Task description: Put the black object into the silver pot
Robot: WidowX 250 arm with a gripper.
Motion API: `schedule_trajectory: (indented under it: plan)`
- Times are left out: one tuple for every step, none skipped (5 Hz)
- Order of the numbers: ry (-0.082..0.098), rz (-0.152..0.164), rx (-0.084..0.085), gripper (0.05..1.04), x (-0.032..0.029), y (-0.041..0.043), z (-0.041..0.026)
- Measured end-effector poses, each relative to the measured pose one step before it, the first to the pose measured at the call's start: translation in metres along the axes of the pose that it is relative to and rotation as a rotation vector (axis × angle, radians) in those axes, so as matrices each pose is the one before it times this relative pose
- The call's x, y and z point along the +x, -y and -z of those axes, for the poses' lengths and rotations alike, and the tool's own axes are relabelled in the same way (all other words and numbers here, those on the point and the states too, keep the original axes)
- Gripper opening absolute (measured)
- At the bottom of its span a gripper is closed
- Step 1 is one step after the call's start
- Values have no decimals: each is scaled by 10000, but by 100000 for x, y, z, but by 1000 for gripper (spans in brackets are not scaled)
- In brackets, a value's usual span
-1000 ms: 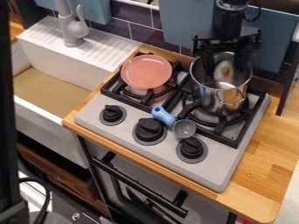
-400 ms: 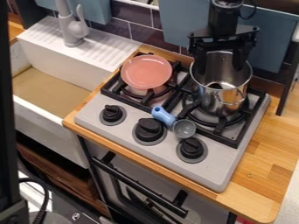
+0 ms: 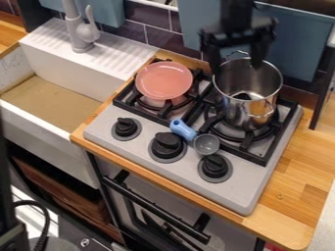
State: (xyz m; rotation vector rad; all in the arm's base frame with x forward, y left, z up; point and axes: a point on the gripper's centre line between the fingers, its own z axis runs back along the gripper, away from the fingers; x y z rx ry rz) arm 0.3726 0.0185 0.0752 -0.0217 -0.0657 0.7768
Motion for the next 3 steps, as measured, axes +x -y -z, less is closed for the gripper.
schedule_trajectory:
  plan:
    - [66, -94, -194, 1000, 1685, -1978, -673]
    - [-44, -81, -203, 1000, 1600, -1533, -510]
    - [177, 180, 166, 1000, 1868, -1794, 455]
